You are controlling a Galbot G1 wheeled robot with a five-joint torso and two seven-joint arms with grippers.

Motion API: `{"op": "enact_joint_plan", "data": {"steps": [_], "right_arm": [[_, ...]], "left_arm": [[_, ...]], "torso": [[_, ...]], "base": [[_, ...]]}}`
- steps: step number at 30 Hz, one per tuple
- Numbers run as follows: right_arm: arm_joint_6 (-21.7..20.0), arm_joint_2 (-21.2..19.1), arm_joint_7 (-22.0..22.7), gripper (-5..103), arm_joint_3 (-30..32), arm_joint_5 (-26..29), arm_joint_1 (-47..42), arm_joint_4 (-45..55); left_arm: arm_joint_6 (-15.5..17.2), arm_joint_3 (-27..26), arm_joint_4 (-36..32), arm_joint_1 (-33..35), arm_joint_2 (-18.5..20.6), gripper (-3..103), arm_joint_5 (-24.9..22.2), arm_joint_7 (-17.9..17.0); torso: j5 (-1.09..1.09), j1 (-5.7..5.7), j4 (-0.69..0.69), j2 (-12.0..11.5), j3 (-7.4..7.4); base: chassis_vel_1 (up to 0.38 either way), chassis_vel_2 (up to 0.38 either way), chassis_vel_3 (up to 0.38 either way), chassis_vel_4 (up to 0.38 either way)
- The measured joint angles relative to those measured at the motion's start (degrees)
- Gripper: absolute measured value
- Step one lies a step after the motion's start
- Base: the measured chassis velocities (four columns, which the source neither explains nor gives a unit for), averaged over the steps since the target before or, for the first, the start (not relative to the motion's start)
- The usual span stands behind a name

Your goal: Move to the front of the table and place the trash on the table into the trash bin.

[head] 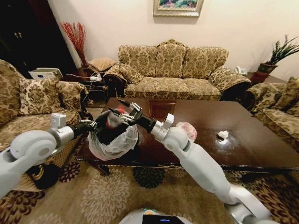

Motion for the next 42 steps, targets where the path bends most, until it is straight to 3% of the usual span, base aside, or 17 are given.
{"op": "enact_joint_plan", "data": {"steps": [4, 8, 9, 11, 12, 14, 20, 26, 32, 34, 42], "right_arm": [[0.0, 0.0, 1.0, 84, 1.3, 0.6, -0.6, 0.7], [-2.6, -0.9, 8.0, 98, 10.4, 1.5, -5.3, 4.6], [-4.6, -2.4, 11.9, 99, 14.8, 1.4, -8.5, 6.0], [-6.0, -4.0, 14.9, 100, 18.9, 1.6, -12.4, 7.0], [-6.0, -4.0, 14.9, 100, 18.9, 1.6, -12.4, 7.0], [-7.0, -6.7, 17.9, 100, 25.9, 1.7, -21.3, 8.1], [-5.6, -8.0, 21.1, 100, 32.6, -1.9, -31.8, 8.0], [-4.2, -6.1, 25.9, 100, 33.3, -6.8, -35.3, 6.4], [-2.4, -5.0, 27.0, 100, 32.9, -10.4, -36.2, 2.1], [-1.2, -3.9, 28.1, 100, 32.0, -10.8, -35.2, -2.6], [-2.0, -1.0, 30.3, 100, 29.3, -11.7, -29.5, -15.6]], "left_arm": [[0.0, 0.1, 0.3, 0.1, 0.0, 2, 0.0, 0.1], [0.0, 0.1, 2.7, -0.7, -0.1, 2, 0.6, -0.6], [-0.4, -0.2, 3.9, -1.3, -0.6, 2, 1.2, -0.7], [-0.8, -0.6, 5.0, -2.3, -1.4, 2, 2.0, -0.5], [-0.8, -0.6, 5.0, -2.3, -1.4, 2, 2.0, -0.5], [-1.3, -1.2, 6.2, -4.3, -3.2, 2, 3.1, -0.1], [-1.9, -1.3, 6.7, -4.7, -4.6, 2, 4.2, 0.5], [-2.8, -0.4, 5.5, -4.6, -5.5, 2, 5.0, 0.7], [-3.7, -0.5, 4.1, -4.4, -6.2, 2, 4.4, 1.3], [-3.7, -0.6, 3.5, -4.2, -6.4, 2, 4.4, 1.3], [-3.7, -0.8, 2.5, -4.0, -6.7, 2, 4.5, 1.0]], "torso": [[-0.01, 0.00, 0.00, 0.0, 0.00], [0.00, 0.00, 0.02, 0.0, 0.00], [-0.01, 0.00, 0.01, 0.0, -0.01], [0.00, 0.00, 0.00, 0.0, 0.00], [0.00, 0.00, 0.00, 0.0, 0.00], [0.02, 0.00, -0.02, 0.0, 0.00], [-0.01, -0.01, -0.01, 0.0, -0.01], [-0.01, -0.01, 0.01, 0.0, -0.01], [0.00, 0.00, 0.00, 0.0, -0.01], [0.08, 0.00, -0.04, 0.0, 0.00], [-0.05, 0.00, 0.00, 0.0, 0.00]], "base": [[0.000, 0.000, 0.000, 0.000], [0.000, 0.000, 0.000, 0.000], [0.000, 0.000, 0.000, 0.000], [0.000, 0.000, 0.000, 0.000], [0.000, 0.000, 0.000, 0.000], [0.000, 0.000, 0.000, 0.000], [0.000, 0.000, 0.000, 0.000], [-0.040, -0.041, 0.050, 0.044], [-0.130, -0.130, 0.124, 0.138], [-0.117, -0.115, 0.093, 0.128], [-0.038, -0.034, 0.020, 0.015]]}}
